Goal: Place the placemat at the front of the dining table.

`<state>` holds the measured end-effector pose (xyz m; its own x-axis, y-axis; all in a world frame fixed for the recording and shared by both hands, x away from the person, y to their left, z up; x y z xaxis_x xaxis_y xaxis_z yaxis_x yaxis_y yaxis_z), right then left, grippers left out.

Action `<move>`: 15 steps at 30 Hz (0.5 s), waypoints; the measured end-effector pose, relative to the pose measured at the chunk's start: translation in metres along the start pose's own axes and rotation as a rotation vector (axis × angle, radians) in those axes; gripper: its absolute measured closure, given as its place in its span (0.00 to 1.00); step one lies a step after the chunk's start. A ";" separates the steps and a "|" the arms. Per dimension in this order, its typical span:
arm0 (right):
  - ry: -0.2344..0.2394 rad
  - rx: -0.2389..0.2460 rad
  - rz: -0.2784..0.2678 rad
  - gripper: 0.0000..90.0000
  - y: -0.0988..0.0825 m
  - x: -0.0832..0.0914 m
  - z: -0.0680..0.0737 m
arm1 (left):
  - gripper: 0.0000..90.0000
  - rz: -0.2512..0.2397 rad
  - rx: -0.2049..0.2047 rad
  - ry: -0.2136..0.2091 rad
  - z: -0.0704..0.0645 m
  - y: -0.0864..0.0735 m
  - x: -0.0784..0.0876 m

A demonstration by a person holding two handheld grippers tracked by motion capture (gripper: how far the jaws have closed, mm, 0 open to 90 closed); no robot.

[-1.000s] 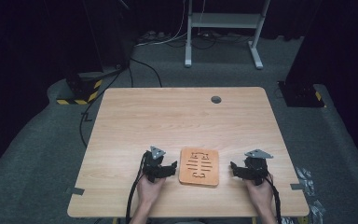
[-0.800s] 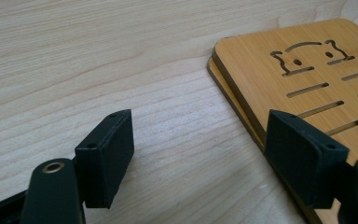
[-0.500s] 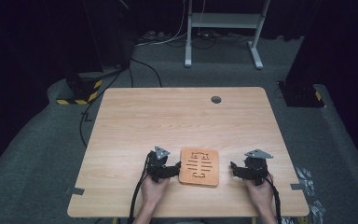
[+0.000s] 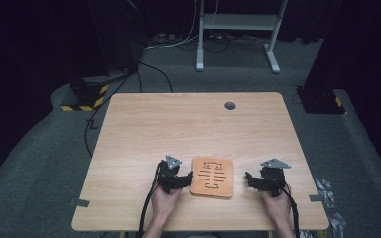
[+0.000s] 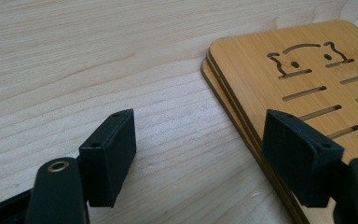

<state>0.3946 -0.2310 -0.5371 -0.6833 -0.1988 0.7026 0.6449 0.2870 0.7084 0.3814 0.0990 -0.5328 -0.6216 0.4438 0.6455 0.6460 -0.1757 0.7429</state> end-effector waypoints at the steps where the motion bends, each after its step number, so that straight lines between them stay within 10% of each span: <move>1: -0.001 -0.001 -0.001 0.20 0.000 0.000 0.000 | 0.29 0.002 -0.002 0.000 -0.001 0.000 0.000; 15: 0.000 -0.001 0.000 0.20 0.000 0.000 0.000 | 0.29 0.001 -0.017 -0.026 -0.010 0.002 -0.006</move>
<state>0.3946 -0.2309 -0.5370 -0.6830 -0.1988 0.7029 0.6457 0.2857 0.7082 0.3820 0.0873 -0.5337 -0.6089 0.4666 0.6414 0.6388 -0.1909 0.7453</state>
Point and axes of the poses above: each handheld gripper's, and its own axes: x roughly backward along the jaws, y roughly out of its top, z roughly to its left, the point moved 2 cm from there along -x, roughly forward along the jaws, and after that the axes turned 4 degrees about -y, right-handed, at the moved point
